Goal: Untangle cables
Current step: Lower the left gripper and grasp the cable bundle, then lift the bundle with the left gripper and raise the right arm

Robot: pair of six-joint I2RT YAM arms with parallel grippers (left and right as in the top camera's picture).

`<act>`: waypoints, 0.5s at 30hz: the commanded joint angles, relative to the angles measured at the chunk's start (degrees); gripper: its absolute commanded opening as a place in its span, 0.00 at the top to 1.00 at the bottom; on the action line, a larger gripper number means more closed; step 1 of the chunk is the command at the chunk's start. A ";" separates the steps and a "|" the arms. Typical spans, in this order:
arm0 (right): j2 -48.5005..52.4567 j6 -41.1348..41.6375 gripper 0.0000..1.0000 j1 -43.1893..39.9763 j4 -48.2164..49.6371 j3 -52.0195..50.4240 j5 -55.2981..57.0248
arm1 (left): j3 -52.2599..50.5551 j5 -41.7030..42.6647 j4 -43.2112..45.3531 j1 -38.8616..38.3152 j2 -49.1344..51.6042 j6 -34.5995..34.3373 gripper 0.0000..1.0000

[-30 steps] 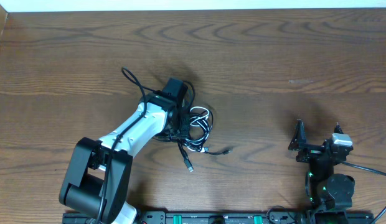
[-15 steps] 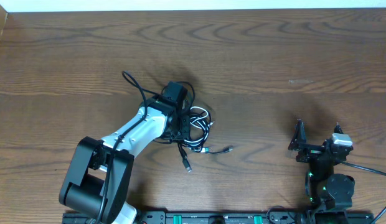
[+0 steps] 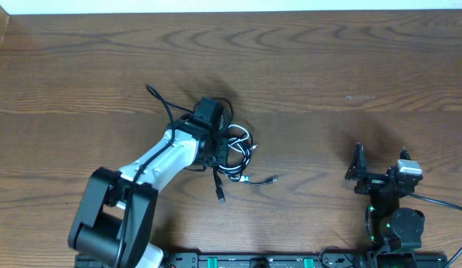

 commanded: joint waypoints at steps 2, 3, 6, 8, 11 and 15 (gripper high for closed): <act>-0.44 -0.42 0.01 -0.28 -0.26 -0.07 -0.13 | 2.03 -1.40 3.30 -0.11 -10.75 10.03 0.93; -0.44 -0.42 0.01 -0.28 -0.26 -0.07 -0.13 | 2.03 -1.40 4.31 -0.11 -12.66 11.65 0.93; -0.44 -0.42 0.01 -0.28 -0.26 -0.07 -0.13 | 2.03 -1.40 6.71 -0.11 -17.57 14.67 0.93; -0.44 -0.42 0.01 -0.28 -0.26 -0.07 -0.13 | 2.03 -1.38 8.07 -0.11 -20.65 16.41 0.93; -0.44 -0.42 0.01 -0.28 -0.26 -0.07 -0.13 | 2.03 -1.40 9.79 -0.11 -24.17 18.84 0.92; -0.44 -0.42 0.01 -0.28 -0.26 -0.07 -0.13 | 2.03 -1.40 11.98 -0.11 -27.21 21.90 0.93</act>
